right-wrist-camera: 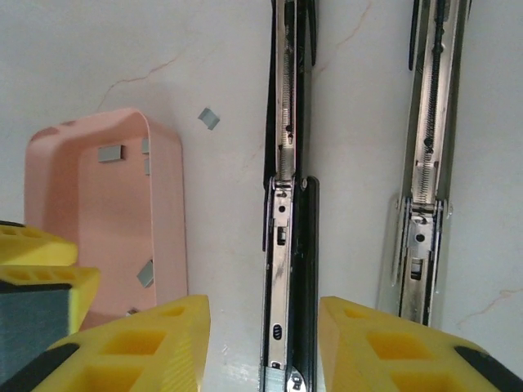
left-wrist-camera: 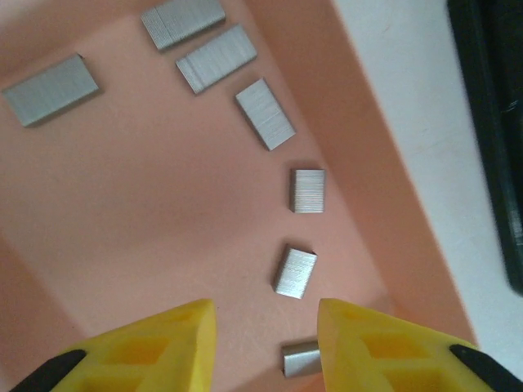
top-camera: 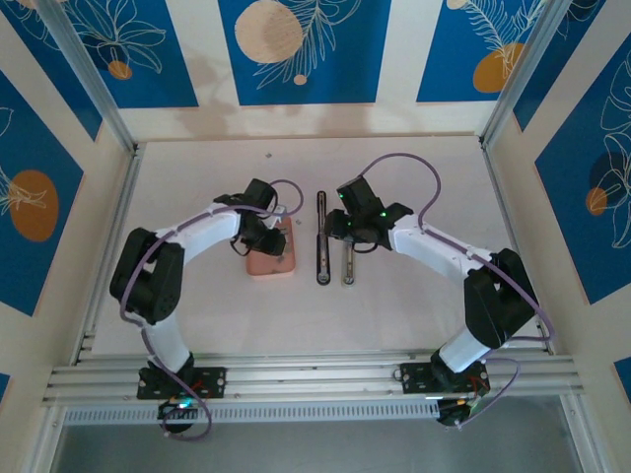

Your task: Load the staples into the stapler

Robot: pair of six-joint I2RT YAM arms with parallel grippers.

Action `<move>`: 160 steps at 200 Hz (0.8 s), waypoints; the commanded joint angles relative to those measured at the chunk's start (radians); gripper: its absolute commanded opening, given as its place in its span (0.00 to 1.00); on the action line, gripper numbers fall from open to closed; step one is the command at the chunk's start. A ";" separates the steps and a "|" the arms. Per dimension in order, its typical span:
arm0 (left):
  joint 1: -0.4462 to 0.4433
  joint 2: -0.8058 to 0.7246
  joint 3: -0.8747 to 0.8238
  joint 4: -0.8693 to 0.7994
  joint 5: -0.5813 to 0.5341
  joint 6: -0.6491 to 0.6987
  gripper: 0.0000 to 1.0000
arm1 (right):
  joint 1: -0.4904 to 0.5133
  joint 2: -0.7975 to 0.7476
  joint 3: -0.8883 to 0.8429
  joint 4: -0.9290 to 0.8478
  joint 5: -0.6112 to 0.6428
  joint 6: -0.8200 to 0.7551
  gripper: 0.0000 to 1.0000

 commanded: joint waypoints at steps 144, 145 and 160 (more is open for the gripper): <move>-0.068 0.164 0.046 0.034 -0.086 0.057 0.37 | -0.048 -0.043 -0.029 -0.014 -0.072 -0.031 0.39; -0.068 0.166 0.047 0.034 -0.086 0.057 0.37 | -0.048 -0.043 -0.029 -0.014 -0.072 -0.031 0.39; -0.069 0.182 0.054 0.035 -0.091 0.056 0.34 | -0.050 -0.044 -0.032 -0.014 -0.075 -0.029 0.39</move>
